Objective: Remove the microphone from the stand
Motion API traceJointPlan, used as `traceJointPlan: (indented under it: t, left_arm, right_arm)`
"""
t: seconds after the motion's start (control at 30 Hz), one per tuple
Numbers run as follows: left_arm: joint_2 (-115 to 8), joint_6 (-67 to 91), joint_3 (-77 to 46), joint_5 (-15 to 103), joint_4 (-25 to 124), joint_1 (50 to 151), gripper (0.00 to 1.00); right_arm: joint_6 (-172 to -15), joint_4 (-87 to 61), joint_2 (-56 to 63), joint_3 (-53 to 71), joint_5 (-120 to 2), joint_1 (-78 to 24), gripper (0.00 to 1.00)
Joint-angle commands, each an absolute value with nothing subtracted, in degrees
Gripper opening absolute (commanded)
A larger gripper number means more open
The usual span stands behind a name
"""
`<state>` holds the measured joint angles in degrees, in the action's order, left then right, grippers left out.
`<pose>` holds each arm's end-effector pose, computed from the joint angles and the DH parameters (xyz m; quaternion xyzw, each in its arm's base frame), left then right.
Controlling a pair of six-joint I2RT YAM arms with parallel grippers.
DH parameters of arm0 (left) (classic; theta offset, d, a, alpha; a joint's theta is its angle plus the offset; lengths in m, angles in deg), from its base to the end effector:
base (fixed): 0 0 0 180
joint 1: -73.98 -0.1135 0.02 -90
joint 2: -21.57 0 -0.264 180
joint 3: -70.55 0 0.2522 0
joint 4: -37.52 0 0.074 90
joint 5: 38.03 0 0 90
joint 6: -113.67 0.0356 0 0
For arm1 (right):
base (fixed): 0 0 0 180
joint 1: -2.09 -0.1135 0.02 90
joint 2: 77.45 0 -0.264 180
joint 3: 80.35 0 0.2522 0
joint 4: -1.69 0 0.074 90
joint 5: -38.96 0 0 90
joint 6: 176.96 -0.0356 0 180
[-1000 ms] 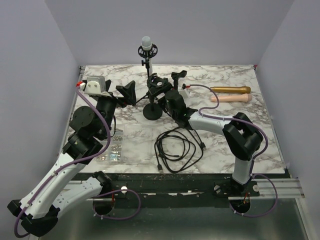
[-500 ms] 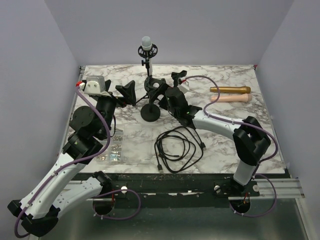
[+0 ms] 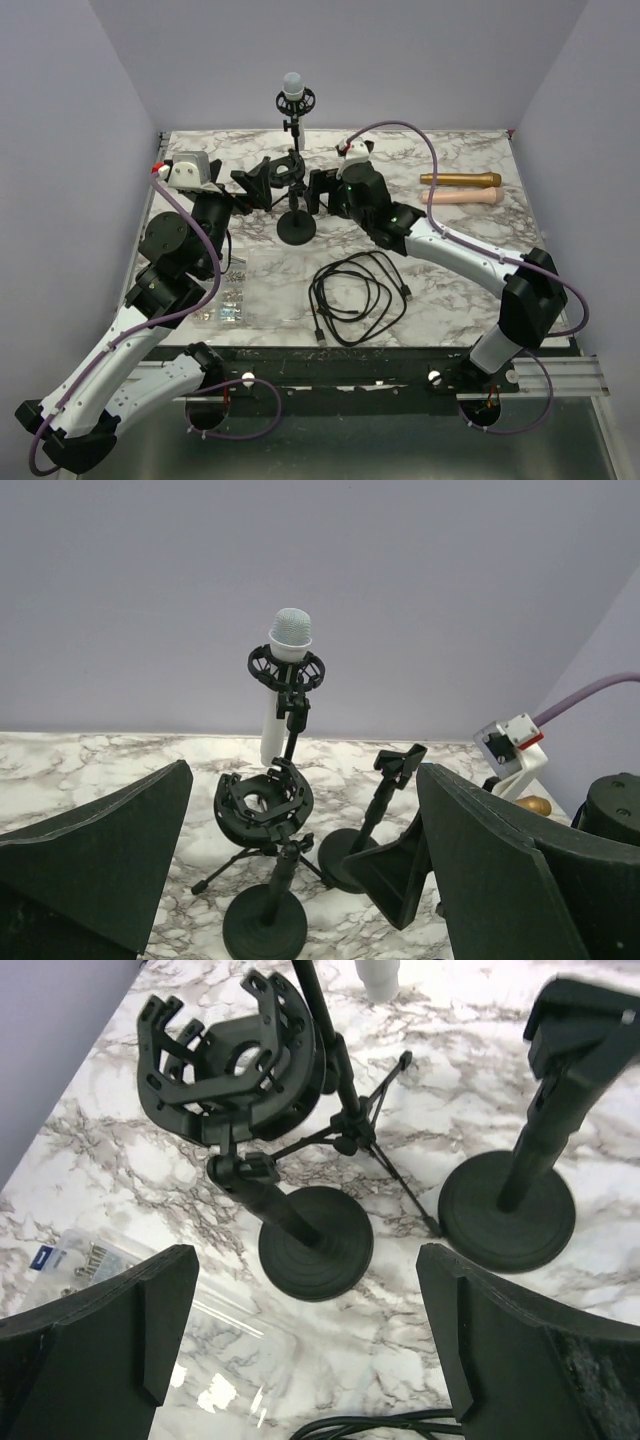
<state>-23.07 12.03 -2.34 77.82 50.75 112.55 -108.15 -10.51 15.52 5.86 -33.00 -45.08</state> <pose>0.1322 -0.0856 0.4459 -0.0345 0.6182 -0.2048 0.7581 0.2706 0.2757 0.3124 -0.0919 0.8038 0.2168 0.5464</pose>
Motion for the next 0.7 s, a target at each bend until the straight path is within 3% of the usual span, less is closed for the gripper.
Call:
traceJointPlan:
  t: [0.0,0.27,0.67]
  left_arm:
    - [-22.8,13.2,-2.0,78.0,50.4,112.1,0.98]
    - [-23.0,16.1,-1.1,80.3,48.6,112.2,0.99]
    - [-23.8,17.9,-0.7,81.6,47.8,112.0,0.99]
  right_arm:
    - [-98.8,-15.9,16.8,13.2,-33.8,-45.4,1.00]
    - [-94.3,-16.5,23.0,25.7,-30.9,-45.3,1.00]
    - [-89.5,-15.1,39.9,54.2,-21.5,-44.3,1.00]
